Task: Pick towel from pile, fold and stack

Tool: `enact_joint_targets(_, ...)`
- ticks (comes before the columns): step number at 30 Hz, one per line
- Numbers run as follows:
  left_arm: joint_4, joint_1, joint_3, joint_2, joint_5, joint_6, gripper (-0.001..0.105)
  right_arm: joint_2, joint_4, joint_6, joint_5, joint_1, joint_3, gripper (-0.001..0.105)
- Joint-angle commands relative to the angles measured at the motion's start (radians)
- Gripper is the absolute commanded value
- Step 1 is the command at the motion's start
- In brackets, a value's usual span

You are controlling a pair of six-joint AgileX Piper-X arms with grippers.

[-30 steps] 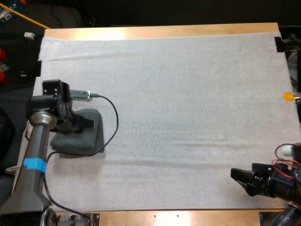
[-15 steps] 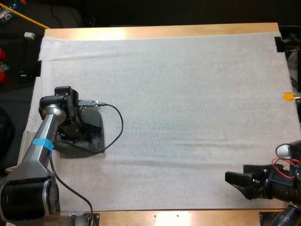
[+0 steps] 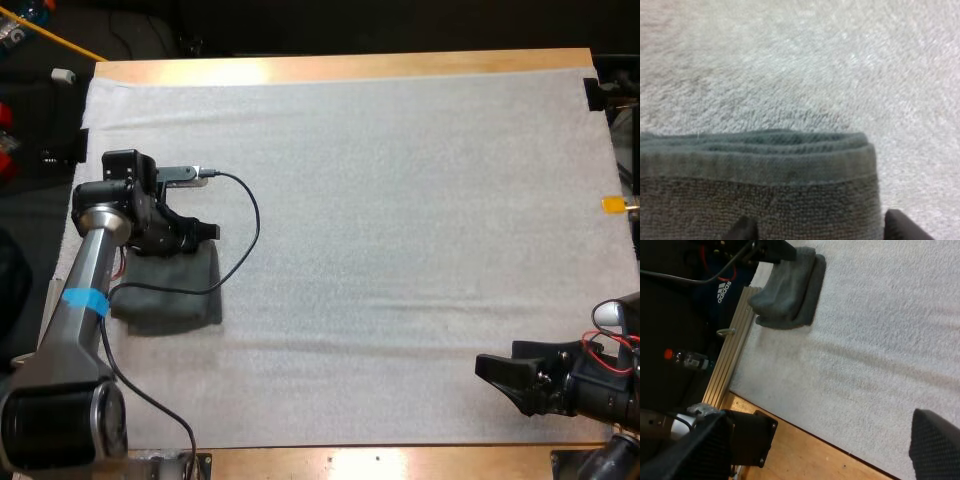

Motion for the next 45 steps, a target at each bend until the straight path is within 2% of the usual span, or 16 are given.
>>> enact_joint_targets(1,-0.005,0.0,-0.002,0.023,0.005,-0.01,0.051,-0.001,-0.011,-0.001,-0.009,-0.002,0.0,0.071)
enact_joint_targets(5,0.026,0.0,-0.002,0.077,0.005,-0.008,0.051,-0.001,-0.011,0.004,-0.009,-0.002,0.0,0.071)
enact_joint_targets(9,0.04,0.0,-0.01,0.064,0.005,-0.005,0.051,-0.001,-0.011,0.006,-0.009,-0.002,0.0,0.071)
enact_joint_targets(18,0.05,0.0,-0.03,-0.15,0.005,-0.001,0.051,-0.001,-0.011,0.003,-0.009,-0.002,0.0,0.071)
enact_joint_targets(24,0.141,0.0,-0.03,-0.32,0.003,-0.003,0.051,-0.001,-0.011,-0.034,0.004,-0.002,0.0,0.071)
enact_joint_targets(30,0.229,0.0,-0.03,-0.469,0.003,-0.003,0.051,0.019,-0.011,-0.081,0.166,-0.006,0.004,0.071)
enact_joint_targets(32,0.246,0.0,-0.03,-0.527,0.003,-0.008,0.051,0.048,-0.011,-0.126,0.223,-0.006,0.004,0.071)
enact_joint_targets(38,0.3,-0.005,-0.03,-0.675,0.003,-0.015,0.051,0.164,-0.053,-0.229,0.26,-0.006,0.004,0.071)
enact_joint_targets(45,0.302,-0.005,-0.03,-0.784,0.003,-0.015,0.051,0.287,-0.138,-0.266,0.265,-0.061,0.004,0.071)
